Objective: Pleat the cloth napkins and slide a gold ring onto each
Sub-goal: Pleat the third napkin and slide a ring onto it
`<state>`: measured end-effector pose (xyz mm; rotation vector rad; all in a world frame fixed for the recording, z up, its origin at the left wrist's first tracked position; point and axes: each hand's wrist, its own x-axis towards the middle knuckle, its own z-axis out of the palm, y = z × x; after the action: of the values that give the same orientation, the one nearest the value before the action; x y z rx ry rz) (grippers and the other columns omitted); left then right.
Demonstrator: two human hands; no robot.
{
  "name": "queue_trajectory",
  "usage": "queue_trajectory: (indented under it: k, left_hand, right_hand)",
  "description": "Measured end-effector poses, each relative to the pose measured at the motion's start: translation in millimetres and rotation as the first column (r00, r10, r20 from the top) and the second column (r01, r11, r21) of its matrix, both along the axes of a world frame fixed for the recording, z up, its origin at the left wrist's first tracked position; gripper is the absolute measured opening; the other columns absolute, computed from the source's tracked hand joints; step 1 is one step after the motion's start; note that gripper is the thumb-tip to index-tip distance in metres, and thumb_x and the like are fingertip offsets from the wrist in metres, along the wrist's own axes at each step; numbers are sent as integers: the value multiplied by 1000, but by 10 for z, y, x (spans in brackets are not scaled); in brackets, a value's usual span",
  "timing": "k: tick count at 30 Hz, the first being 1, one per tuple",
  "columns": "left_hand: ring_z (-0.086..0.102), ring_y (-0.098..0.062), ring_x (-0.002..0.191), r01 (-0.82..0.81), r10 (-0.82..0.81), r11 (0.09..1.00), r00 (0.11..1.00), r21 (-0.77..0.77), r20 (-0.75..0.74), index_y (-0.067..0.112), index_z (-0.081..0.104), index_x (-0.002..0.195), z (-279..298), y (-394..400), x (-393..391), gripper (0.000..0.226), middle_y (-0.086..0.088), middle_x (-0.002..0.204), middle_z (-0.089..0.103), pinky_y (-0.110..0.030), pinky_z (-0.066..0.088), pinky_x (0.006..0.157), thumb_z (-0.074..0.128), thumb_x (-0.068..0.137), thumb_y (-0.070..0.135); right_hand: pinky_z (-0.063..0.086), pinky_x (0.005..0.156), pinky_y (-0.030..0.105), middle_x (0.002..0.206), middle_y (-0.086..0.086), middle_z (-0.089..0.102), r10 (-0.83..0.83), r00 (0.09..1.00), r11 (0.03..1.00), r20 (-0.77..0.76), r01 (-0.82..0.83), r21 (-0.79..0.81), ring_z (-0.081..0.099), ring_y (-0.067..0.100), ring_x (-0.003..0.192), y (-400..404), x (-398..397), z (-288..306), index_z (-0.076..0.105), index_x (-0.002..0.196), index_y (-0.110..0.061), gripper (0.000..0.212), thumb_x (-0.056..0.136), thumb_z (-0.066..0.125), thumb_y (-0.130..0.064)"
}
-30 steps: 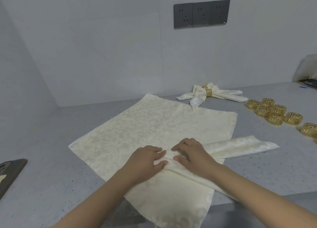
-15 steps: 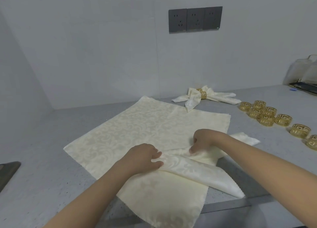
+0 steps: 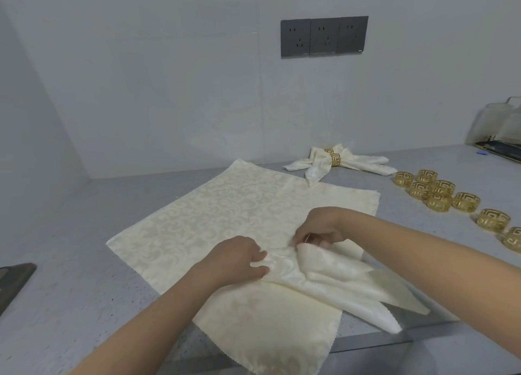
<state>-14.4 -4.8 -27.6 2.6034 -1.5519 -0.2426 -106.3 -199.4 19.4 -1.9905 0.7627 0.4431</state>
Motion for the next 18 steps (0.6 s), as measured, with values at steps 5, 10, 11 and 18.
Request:
queue_trajectory:
  k: [5, 10, 11, 18]
  left_hand:
    - [43, -4, 118, 0, -3, 999, 995, -32, -99, 30, 60, 127, 30, 36, 33, 43, 12, 130, 49, -21, 36, 95, 53, 90, 51]
    - [56, -4, 92, -102, 68, 990, 953, -101, -295, 24, 65, 102, 32, 81, 50, 35, 12, 110, 59, -22, 44, 82, 47, 93, 52]
    - [58, -4, 90, -126, 85, 986, 943, -107, -323, 28, 62, 90, 27, 89, 63, 31, 13, 108, 59, -23, 46, 82, 47, 92, 55]
    - [52, -6, 77, -112, 63, 990, 893, -85, -446, 11, 54, 73, 75, 47, 60, 53, 10, 90, 57, -34, 44, 79, 43, 84, 62]
  right_hand:
    - [55, 45, 26, 67, 16, 68, -155, 987, 894, 35, 125, 431, 68, 21, 52, 5, -119, -57, 58, 91, 1, 16, 94, 42, 4]
    - [56, 63, 25, 79, 8, 71, -73, 991, 880, 115, 10, 474, 67, 15, 65, 131, -281, -166, 65, 94, -5, 23, 93, 43, 0]
    - [54, 72, 26, 84, 3, 71, -5, 989, 921, 145, -52, 386, 66, 12, 72, 173, -322, -173, 69, 92, -11, 21, 91, 49, -4]
    - [44, 69, 21, 107, 5, 71, -32, 946, 926, 324, -94, 366, 63, 10, 87, 323, -478, -349, 59, 102, -10, 15, 94, 49, -4]
